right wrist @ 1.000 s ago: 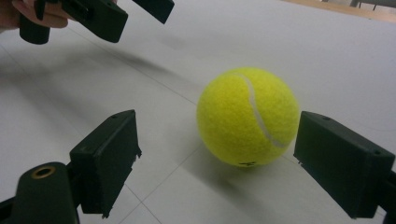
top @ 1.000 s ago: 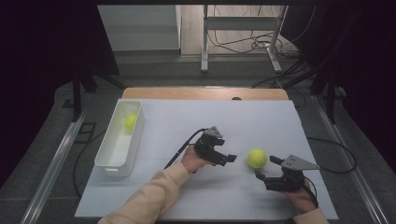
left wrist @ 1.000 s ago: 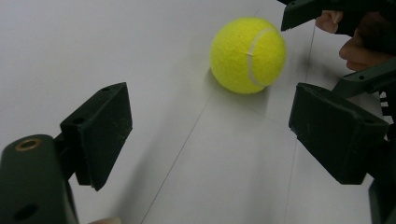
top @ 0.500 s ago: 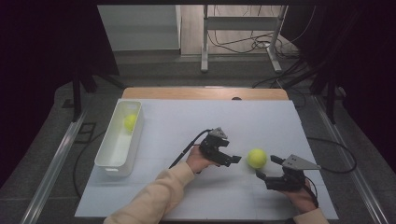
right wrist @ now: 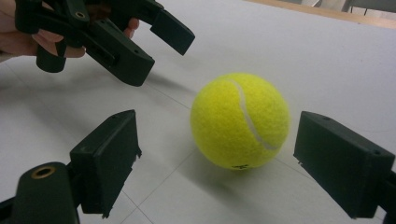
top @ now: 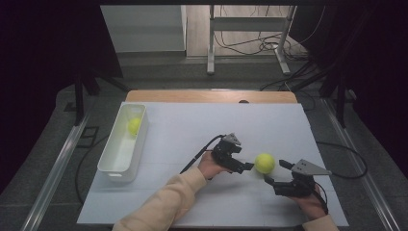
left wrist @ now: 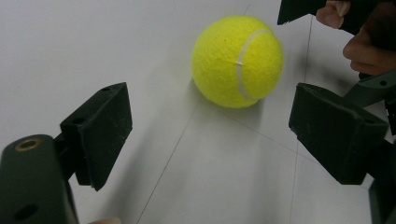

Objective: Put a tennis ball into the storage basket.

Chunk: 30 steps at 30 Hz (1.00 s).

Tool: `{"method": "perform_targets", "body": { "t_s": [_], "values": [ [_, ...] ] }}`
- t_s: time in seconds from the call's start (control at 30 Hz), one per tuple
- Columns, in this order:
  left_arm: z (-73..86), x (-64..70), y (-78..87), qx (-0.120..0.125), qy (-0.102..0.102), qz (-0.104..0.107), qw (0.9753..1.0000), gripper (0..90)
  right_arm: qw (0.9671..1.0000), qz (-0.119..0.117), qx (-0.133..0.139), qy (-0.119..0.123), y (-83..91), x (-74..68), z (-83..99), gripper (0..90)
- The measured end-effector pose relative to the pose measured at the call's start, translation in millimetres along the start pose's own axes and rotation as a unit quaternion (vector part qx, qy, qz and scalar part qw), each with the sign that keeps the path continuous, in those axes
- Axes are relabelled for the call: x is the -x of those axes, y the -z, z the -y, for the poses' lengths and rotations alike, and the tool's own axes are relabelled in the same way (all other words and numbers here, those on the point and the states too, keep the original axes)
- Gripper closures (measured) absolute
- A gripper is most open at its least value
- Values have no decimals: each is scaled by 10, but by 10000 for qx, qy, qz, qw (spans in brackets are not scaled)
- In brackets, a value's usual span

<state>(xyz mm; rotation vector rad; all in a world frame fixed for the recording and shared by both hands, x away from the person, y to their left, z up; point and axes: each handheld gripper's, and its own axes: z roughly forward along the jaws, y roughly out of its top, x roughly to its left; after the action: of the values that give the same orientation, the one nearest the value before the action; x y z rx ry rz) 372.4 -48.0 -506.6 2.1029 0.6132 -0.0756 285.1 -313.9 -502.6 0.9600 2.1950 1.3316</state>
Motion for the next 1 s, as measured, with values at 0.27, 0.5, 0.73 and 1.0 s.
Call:
{"method": "perform_targets", "body": {
  "t_s": [0.27, 0.5, 0.73, 1.0],
  "values": [
    [-18, 29, -86, -35, -23, 57, 10000, 140, 10000, 9, 41, -33, 10, 6, -3, 144],
    [-46, 55, -166, -84, -61, 90, 9999, 140, 10000, 0, 60, -62, 15, 8, -6, 144],
    [-66, 72, -218, -93, -112, 108, 9998, 139, 9998, -36, 134, -154, 32, 19, -13, 144],
    [-98, 93, -304, -112, -178, 125, 9997, 138, 9995, -39, 199, -253, 44, 32, -18, 144]
  ]
}}
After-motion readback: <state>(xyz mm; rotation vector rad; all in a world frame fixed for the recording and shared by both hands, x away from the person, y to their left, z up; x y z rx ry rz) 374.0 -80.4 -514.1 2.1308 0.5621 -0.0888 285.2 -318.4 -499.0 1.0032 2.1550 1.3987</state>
